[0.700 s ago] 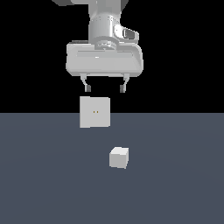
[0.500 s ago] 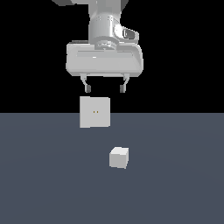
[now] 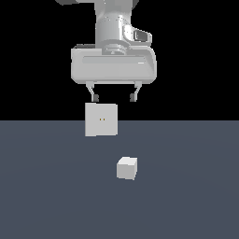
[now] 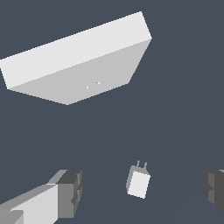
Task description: Plug the charger into the wall socket.
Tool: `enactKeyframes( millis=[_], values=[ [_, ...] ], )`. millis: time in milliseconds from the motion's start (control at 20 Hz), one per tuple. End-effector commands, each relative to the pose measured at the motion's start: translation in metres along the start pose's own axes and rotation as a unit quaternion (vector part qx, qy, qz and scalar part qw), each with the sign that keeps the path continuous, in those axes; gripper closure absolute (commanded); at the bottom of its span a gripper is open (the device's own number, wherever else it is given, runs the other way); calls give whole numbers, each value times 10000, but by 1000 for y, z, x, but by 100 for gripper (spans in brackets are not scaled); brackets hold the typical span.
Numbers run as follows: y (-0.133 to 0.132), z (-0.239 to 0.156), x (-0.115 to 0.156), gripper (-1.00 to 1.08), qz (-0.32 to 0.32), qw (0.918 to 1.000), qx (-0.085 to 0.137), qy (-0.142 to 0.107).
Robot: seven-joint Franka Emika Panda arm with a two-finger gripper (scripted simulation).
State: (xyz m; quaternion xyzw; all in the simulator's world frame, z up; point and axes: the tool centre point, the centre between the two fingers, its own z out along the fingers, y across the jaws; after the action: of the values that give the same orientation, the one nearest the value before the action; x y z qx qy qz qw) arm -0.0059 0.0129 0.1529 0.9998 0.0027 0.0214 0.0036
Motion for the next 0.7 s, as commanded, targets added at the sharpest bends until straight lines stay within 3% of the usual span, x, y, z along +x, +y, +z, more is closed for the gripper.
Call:
enactKeyframes(
  millis=[0,650],
  values=[
    [2,5,-6,-92,86,9999,-10,74],
    [17,44,-45,-92,741,9951,-91,651]
  ],
)
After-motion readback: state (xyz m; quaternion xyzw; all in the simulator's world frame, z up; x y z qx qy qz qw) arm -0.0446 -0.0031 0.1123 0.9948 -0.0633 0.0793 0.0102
